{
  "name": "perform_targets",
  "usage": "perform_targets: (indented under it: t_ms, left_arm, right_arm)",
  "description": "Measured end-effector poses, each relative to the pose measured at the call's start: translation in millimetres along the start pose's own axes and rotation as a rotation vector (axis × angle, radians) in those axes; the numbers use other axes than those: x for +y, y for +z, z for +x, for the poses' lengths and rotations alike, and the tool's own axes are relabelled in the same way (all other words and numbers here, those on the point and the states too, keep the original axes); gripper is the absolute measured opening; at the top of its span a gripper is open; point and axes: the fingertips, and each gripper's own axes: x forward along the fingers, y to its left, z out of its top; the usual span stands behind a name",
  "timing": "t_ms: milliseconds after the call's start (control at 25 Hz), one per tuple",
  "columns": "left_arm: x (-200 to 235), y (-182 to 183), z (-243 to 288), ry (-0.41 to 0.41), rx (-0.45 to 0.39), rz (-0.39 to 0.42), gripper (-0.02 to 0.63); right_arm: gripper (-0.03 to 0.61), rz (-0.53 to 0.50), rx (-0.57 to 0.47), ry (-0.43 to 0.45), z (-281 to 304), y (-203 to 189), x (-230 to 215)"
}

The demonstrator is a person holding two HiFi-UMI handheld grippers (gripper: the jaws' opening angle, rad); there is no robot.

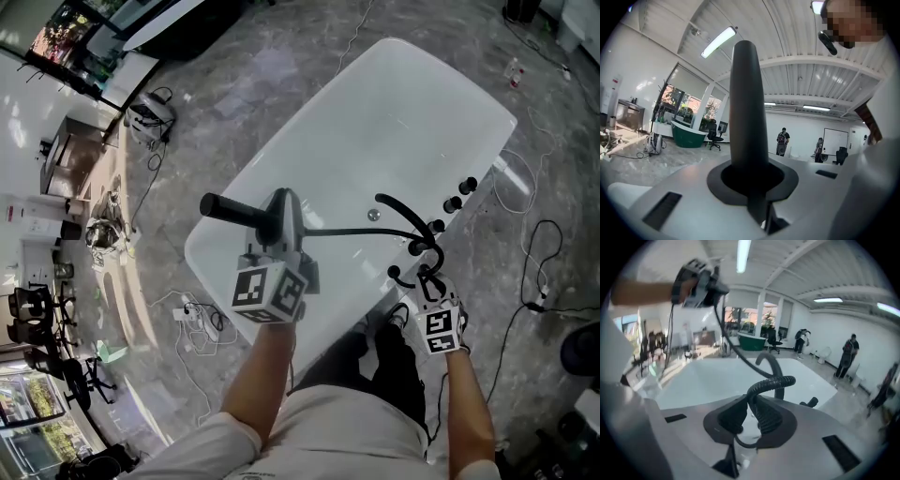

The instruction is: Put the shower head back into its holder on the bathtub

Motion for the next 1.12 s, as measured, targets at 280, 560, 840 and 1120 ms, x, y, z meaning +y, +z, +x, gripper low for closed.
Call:
perform_targets:
  t_ms: [280,560,840,1120]
  left_arm:
    - [7,11,-5,0.020,-0.018,-0.005,0.040]
    - [-29,89,-9,-0.100,-0.109,-0.018,0.040]
    - [-150,135,12,-0.431,0.000,0.009,0.040]
    - [-199,128,6,-0.562,0.082,-0.003,0.040]
  right_arm:
    - [0.061,0.076,0.208,0.022,-5,-9,-25]
    - [0.062,-0.095,0.217,0.001,24,-29,-4]
    - [0.063,-0.036,0.194,0.073,56,-29,13]
    - [0.061,-0.054,0.246,0.067,61,-47,31]
